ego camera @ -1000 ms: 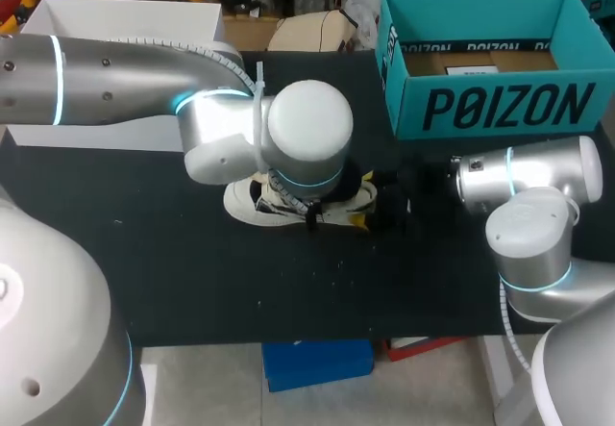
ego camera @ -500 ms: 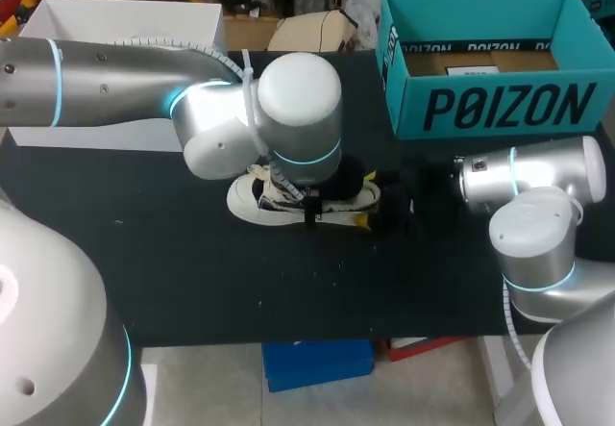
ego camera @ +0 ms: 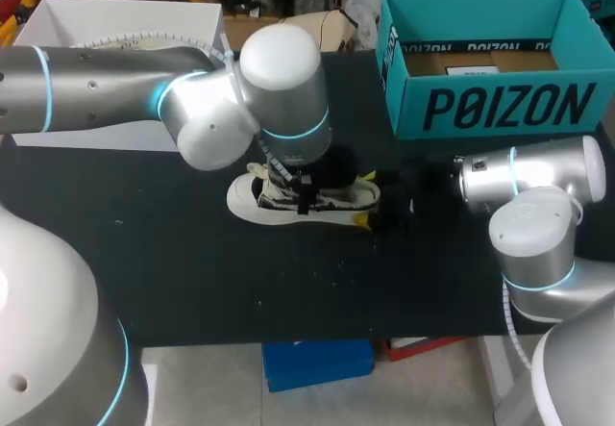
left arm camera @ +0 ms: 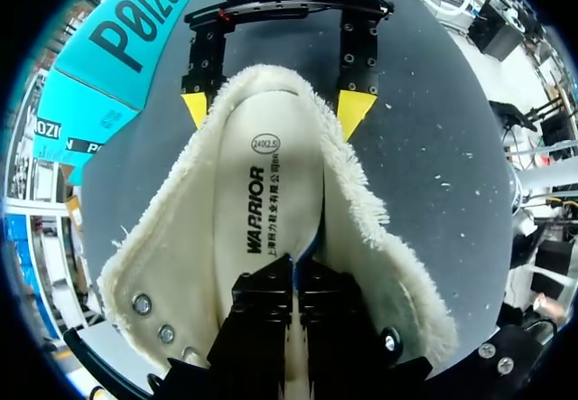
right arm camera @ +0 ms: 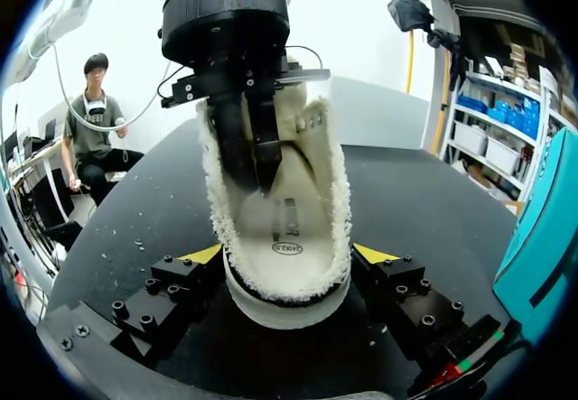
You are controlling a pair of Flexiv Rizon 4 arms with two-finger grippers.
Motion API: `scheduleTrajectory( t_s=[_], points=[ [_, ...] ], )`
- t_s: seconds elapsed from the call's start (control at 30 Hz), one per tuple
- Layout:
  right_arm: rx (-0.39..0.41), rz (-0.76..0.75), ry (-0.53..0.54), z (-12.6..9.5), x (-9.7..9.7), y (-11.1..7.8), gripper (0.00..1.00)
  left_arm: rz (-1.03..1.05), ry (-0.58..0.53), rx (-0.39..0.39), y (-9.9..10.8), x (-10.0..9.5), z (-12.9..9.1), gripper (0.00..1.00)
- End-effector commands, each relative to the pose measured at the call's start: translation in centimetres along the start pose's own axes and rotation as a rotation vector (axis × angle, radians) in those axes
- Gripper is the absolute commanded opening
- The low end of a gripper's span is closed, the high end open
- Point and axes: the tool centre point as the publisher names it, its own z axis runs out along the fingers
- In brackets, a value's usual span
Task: Take the shoe out of the shoebox, open the shoe tongue, remove and reinsert the insole, then place the shoe into the shoebox
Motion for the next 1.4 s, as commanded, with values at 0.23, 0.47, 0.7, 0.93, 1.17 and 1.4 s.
scheduleTrajectory(
  t_s=[0.23,0.47,0.7,0.93,1.17,1.4],
  points=[
    [0.002,0.0,0.0,0.4,0.1,0.0,0.0,-0.003,-0.019,0.023,-0.1,-0.7,-2.1,0.0],
    [0.002,0.0,0.0,0.4,0.1,0.0,0.0,0.003,-0.029,0.051,-0.1,-0.9,-3.4,0.0],
    [0.002,0.0,0.0,0.4,0.1,0.0,0.0,0.011,-0.046,0.07,-0.2,-1.0,-4.3,0.0],
    [0.002,0.0,0.0,0.4,0.1,0.0,0.0,0.013,-0.057,0.1,-0.3,-1.0,-5.0,0.0],
    [0.002,0.0,0.0,0.4,0.1,0.0,0.0,0.022,-0.064,0.15,-0.6,-1.2,-4.2,0.0],
    [0.002,0.0,0.0,0.4,0.1,0.0,0.0,0.147,-0.038,0.276,-1.5,-0.7,-3.0,0.48]
  ],
)
